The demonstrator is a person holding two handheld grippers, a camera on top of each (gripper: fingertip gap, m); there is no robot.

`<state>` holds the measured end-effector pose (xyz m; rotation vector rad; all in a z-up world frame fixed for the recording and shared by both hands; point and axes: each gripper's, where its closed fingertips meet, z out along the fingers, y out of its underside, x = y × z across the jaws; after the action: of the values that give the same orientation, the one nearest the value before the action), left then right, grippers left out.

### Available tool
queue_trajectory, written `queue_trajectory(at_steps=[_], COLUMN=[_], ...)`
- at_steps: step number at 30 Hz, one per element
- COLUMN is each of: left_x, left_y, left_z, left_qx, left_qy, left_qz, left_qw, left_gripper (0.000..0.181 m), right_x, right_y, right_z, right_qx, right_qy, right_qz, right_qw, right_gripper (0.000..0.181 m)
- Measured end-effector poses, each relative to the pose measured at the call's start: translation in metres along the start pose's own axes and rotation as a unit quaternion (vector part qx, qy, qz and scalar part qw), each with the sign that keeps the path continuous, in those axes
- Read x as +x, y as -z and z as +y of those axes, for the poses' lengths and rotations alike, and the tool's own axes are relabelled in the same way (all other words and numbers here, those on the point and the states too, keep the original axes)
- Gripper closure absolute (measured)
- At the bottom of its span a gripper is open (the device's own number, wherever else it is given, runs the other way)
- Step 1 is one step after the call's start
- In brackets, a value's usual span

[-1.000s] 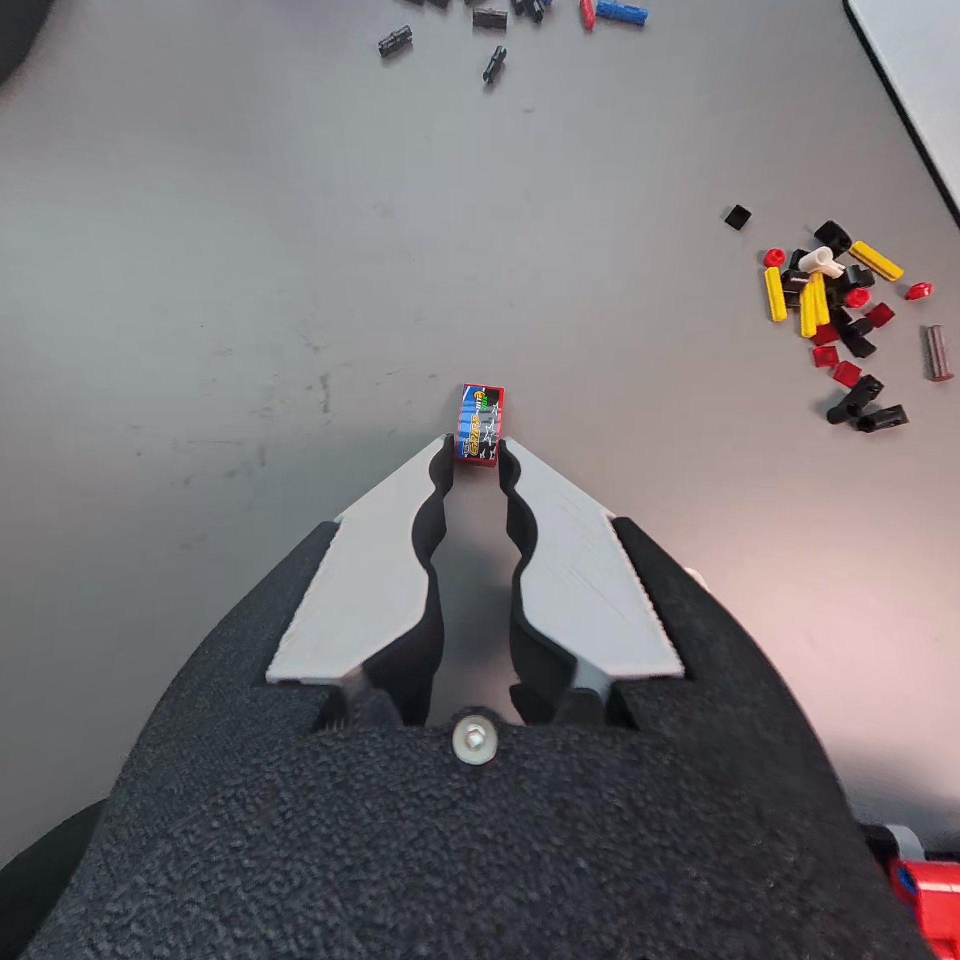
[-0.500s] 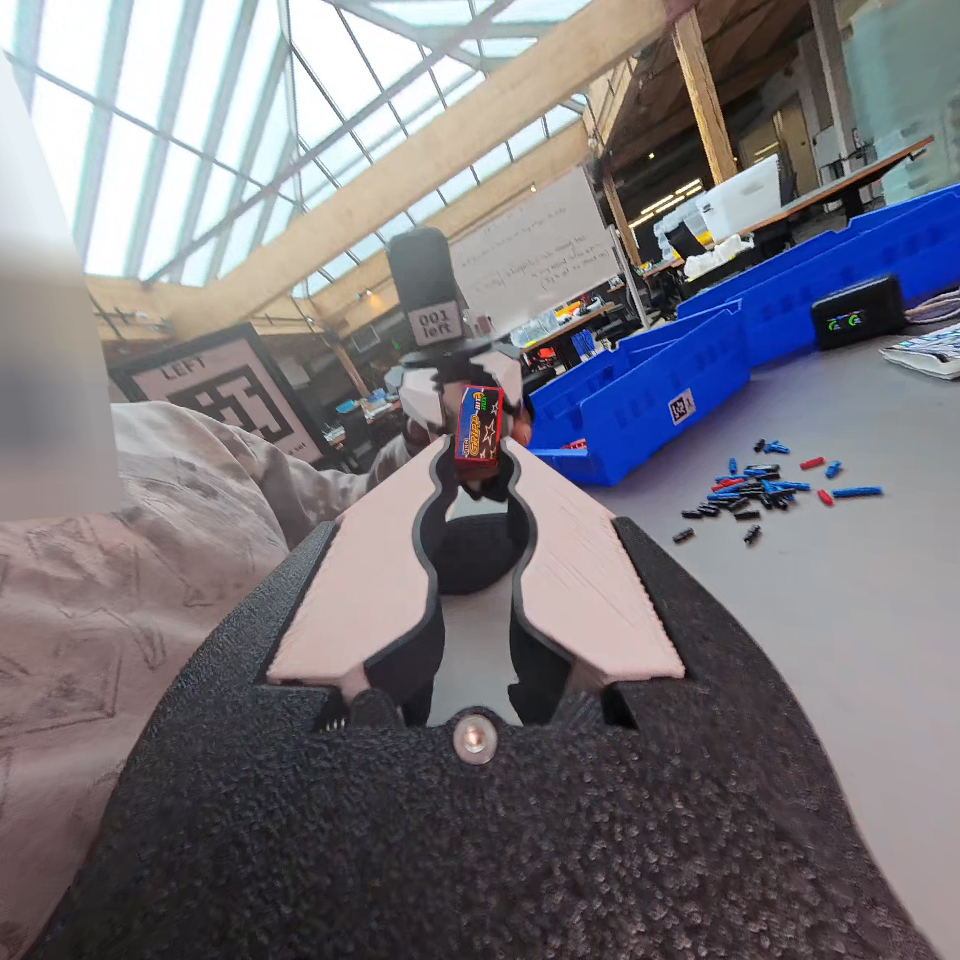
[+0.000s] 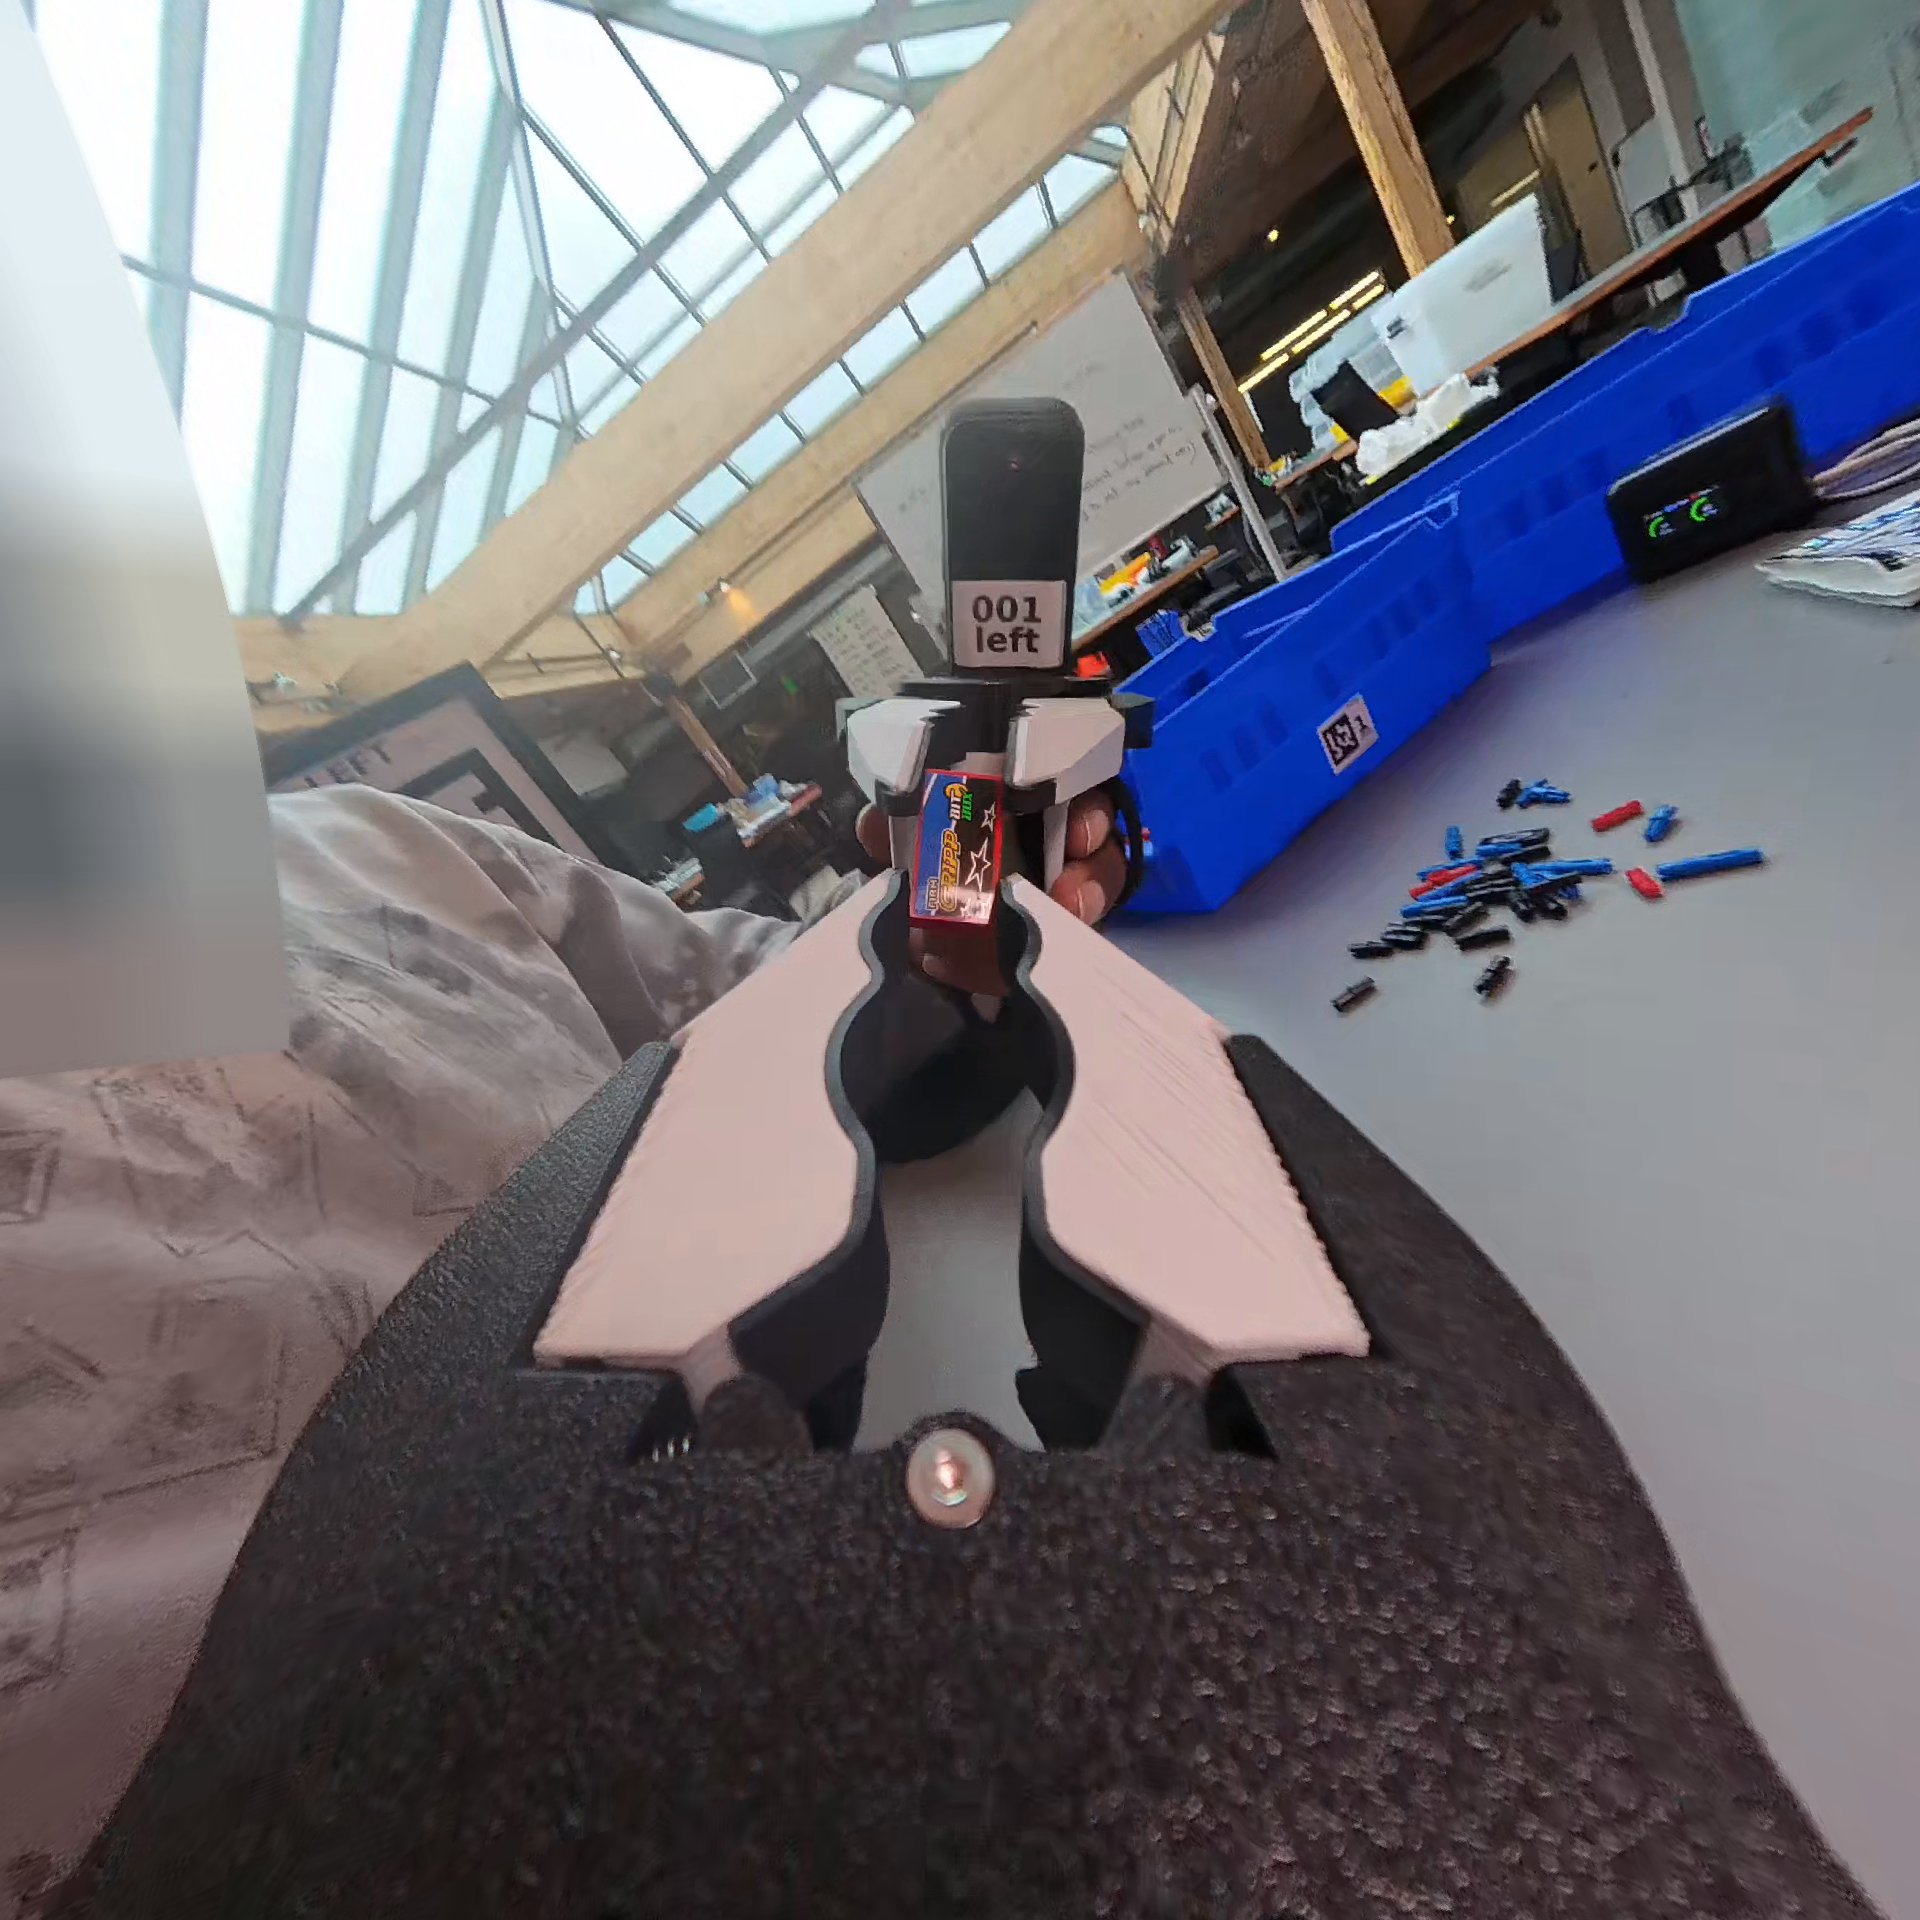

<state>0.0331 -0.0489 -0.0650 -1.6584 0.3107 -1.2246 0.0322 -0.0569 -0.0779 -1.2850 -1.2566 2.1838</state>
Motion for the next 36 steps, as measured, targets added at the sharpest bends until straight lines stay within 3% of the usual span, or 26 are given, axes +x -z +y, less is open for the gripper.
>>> queue_trajectory(at_steps=[5, 10, 13, 17, 20, 28, 36], left_x=[-0.010, -0.011, -0.015, -0.014, -0.013, -0.008, -0.004], left_y=[0.005, 0.006, 0.012, 0.009, 0.005, -0.007, -0.006], left_z=[0.015, 0.003, -0.006, -0.003, 0.002, 0.031, 0.037], left_qx=[-0.014, 0.077, 0.130, 0.135, 0.120, -0.001, -0.022], left_qy=[0.001, 0.080, 0.135, 0.127, 0.105, 0.015, 0.010], left_qz=[-0.010, 0.034, 0.060, 0.063, 0.051, 0.030, 0.046], left_qw=[1.000, 0.993, 0.981, 0.981, 0.986, 0.999, 0.999], left_gripper=[0.167, 0.167, 0.168, 0.168, 0.168, 0.164, 0.167], right_x=[0.009, 0.011, 0.013, 0.012, 0.013, 0.008, 0.003], right_y=[0.005, 0.006, 0.004, 0.000, 0.003, 0.005, 0.003], right_z=[-0.012, -0.024, -0.020, -0.019, -0.019, -0.007, 0.003], right_qx=[0.030, 0.084, 0.068, 0.067, 0.059, -0.012, -0.043], right_qy=[-0.003, -0.001, 0.018, 0.027, 0.034, 0.068, 0.075], right_qz=[0.021, 0.035, 0.052, 0.060, 0.067, 0.069, 0.057], right_qw=[0.999, 0.996, 0.996, 0.996, 0.995, 0.995, 0.995], right_gripper=[0.165, 0.158, 0.151, 0.165, 0.167, 0.166, 0.166])
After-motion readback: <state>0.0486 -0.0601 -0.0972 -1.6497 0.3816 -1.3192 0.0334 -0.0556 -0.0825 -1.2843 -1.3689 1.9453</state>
